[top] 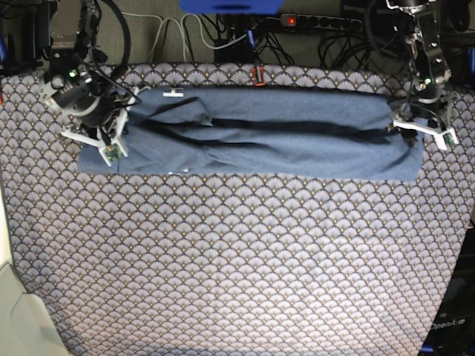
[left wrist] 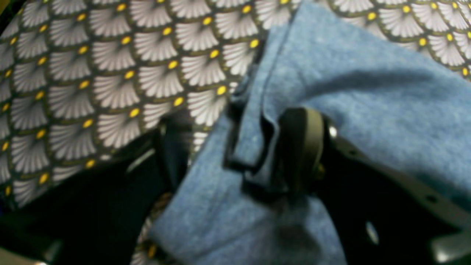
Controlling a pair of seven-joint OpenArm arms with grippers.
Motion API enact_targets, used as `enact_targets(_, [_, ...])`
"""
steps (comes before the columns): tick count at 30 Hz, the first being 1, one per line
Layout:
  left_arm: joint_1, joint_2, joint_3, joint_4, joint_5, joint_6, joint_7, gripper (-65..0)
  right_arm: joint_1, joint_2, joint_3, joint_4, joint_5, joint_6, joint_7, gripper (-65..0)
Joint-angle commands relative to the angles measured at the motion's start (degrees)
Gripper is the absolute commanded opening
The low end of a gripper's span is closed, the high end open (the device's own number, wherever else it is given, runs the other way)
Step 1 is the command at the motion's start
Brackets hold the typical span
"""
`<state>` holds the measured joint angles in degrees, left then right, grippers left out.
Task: Fold the T-shirt properly
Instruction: 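Hold the strip's ends with both grippers, pulling it taut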
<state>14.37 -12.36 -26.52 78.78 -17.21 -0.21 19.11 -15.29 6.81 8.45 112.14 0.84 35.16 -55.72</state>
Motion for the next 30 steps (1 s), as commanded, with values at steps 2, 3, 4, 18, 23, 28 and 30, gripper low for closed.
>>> enact_targets(2, [-0.2,-0.2,0.2,0.4,0.0,-0.6,0.5,-31.0,0.3,0.4,0.1,0.9,0.3,0.1,0.8,-65.0])
enact_targets(3, [-0.2,-0.1,0.2,0.4,0.0,-0.6,0.5,-33.0,0.3,0.5,0.1,0.9,0.3,0.1,0.8,-65.0])
enact_targets(4, [-0.2,0.4,0.2,0.4,0.0,-0.6,0.5,-35.4,0.3,0.5,0.1,0.9,0.3,0.1,0.8,-65.0])
enact_targets(18, [-0.3,0.4,-0.2,-2.1,0.0,-0.6,0.3,-50.9,0.4,0.7,0.4,0.9,0.3,0.1,0.6,-65.0])
enact_targets(23, [-0.3,0.4,-0.2,-2.6,0.0,-0.6,0.3,-50.8,0.4,0.7,0.2,0.9,0.3,0.1,0.5,-65.0])
enact_targets(28, [0.4,0.2,-0.2,-1.2,0.0,-0.6,0.6,-50.6,0.4,0.7,0.2,0.9,0.3,0.1,0.4,-65.0])
enact_targets(30, [0.5,-0.7,-0.2,-0.1,0.0,-0.6,0.7,-49.1,0.4,0.7,0.4,0.9,0.3,0.1,0.4,-65.0])
